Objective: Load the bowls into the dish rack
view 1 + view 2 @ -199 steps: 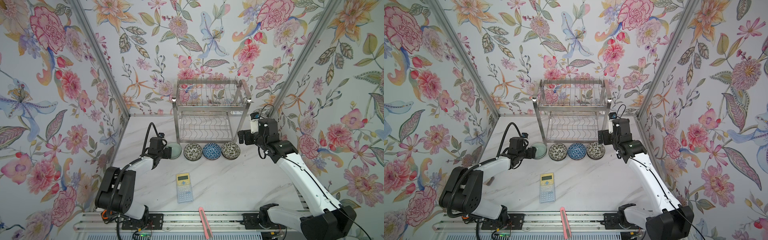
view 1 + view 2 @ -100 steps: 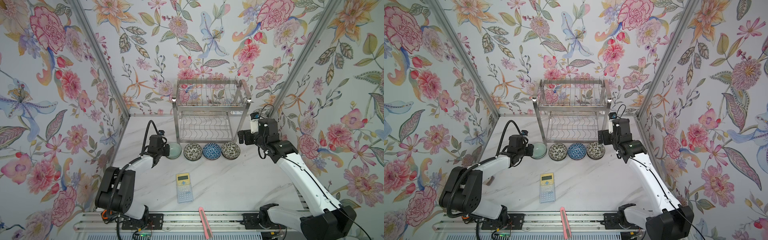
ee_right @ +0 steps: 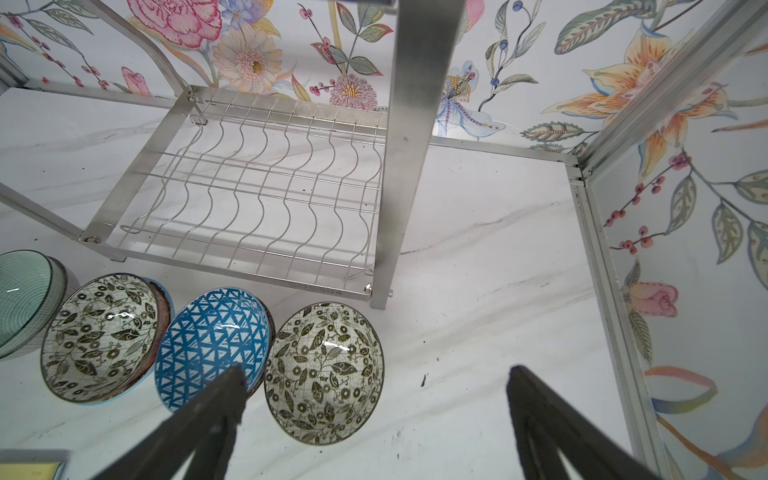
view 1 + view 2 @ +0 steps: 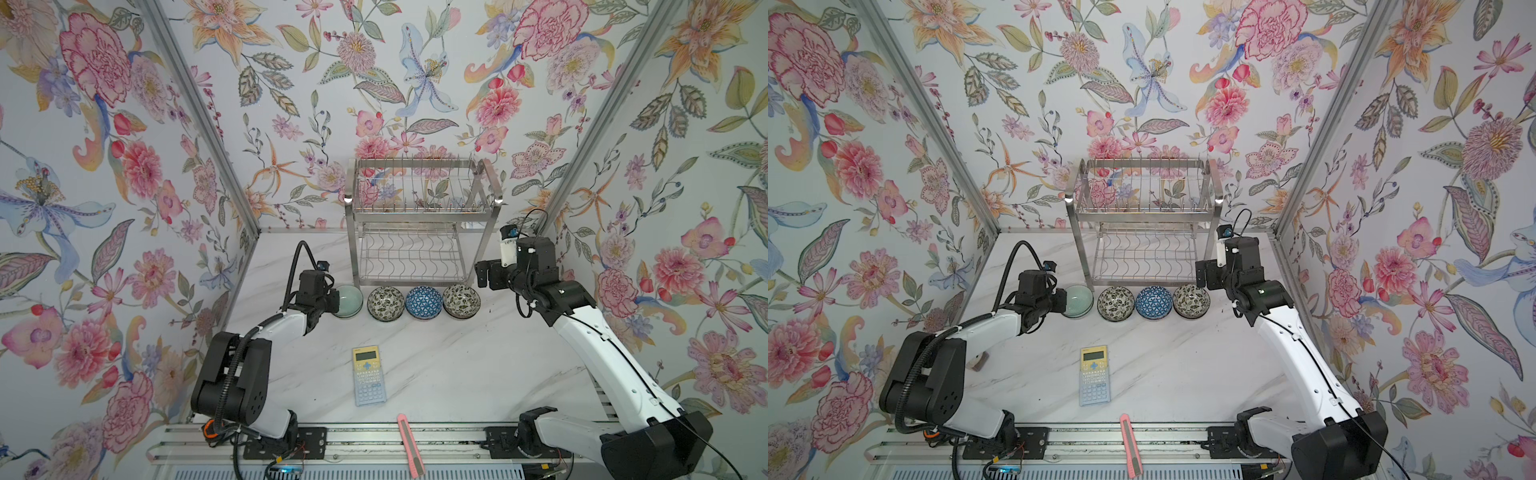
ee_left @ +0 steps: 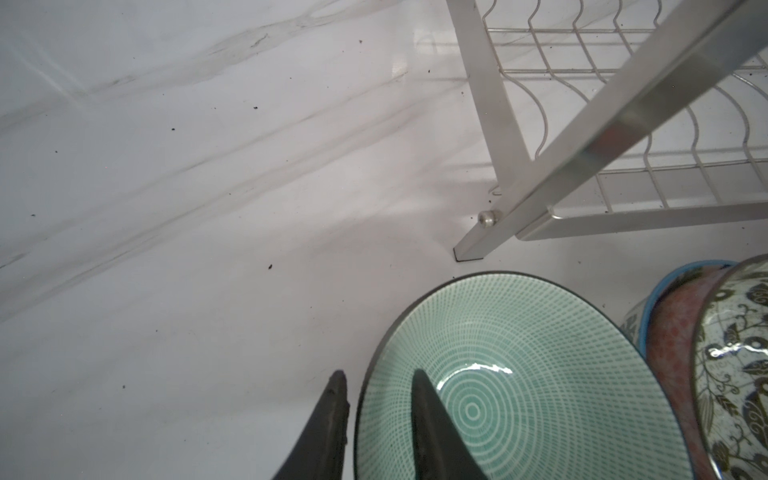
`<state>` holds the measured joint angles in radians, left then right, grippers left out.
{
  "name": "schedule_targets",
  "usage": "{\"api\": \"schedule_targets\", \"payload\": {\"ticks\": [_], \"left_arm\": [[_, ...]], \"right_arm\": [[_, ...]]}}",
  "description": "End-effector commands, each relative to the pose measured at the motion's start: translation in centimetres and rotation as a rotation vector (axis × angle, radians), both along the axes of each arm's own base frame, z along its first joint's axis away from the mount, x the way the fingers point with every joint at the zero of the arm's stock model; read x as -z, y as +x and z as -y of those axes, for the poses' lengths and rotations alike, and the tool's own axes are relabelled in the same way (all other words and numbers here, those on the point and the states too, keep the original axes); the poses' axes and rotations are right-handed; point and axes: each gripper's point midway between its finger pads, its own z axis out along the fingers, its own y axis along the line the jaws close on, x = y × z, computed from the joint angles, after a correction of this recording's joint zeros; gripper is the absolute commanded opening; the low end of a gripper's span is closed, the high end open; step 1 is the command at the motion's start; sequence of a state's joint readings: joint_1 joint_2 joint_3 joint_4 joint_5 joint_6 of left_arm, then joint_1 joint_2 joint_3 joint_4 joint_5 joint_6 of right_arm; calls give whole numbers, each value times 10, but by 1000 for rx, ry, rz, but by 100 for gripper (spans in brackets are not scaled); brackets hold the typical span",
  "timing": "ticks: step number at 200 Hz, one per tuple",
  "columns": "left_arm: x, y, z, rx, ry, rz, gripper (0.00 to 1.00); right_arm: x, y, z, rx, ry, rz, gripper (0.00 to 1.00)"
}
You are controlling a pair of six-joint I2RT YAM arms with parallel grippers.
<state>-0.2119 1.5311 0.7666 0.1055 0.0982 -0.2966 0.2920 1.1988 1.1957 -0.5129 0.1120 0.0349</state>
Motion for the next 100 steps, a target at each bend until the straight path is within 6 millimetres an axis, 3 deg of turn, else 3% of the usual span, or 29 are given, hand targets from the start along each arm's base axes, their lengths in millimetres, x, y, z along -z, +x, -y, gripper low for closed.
{"api": "schedule_targets", "payload": {"ticks": [1,57,100], "left_arm": [[1,4,-5,-11,11,0,27],[5,3,-5,-14,-9,-4,25],[-1,3,-5,-14,-11,10,17]], "right_arm": [[5,-1,0,7,12,-13,99],[4,-1,1,8,12,-13,99],[4,-1,1,9,12,-12,99]]}}
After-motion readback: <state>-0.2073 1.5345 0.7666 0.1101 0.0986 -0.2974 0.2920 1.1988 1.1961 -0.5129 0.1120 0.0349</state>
